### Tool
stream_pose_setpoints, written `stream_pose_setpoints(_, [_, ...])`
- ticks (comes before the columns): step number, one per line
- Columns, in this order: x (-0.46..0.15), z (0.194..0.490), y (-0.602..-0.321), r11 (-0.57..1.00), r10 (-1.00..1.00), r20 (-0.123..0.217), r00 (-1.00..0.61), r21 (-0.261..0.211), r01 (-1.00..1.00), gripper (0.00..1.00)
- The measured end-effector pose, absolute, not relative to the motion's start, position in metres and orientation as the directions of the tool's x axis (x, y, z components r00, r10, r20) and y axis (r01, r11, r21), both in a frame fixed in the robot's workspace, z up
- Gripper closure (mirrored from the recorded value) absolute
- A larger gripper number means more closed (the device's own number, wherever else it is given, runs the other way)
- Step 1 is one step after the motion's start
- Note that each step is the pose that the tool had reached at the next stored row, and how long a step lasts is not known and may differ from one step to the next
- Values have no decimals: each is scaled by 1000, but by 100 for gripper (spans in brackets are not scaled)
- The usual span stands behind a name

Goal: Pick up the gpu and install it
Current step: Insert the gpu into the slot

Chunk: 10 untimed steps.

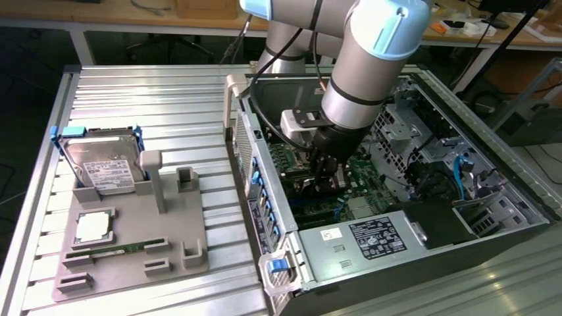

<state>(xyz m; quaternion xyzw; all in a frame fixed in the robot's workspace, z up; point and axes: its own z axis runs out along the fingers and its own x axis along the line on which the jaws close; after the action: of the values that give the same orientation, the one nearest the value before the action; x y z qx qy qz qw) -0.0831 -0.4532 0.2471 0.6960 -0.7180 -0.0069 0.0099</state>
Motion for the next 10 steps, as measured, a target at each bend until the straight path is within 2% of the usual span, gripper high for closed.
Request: stream_pose_setpoints(10, [-83,249,-453,31,-1000,5,-31,25,-999,73])
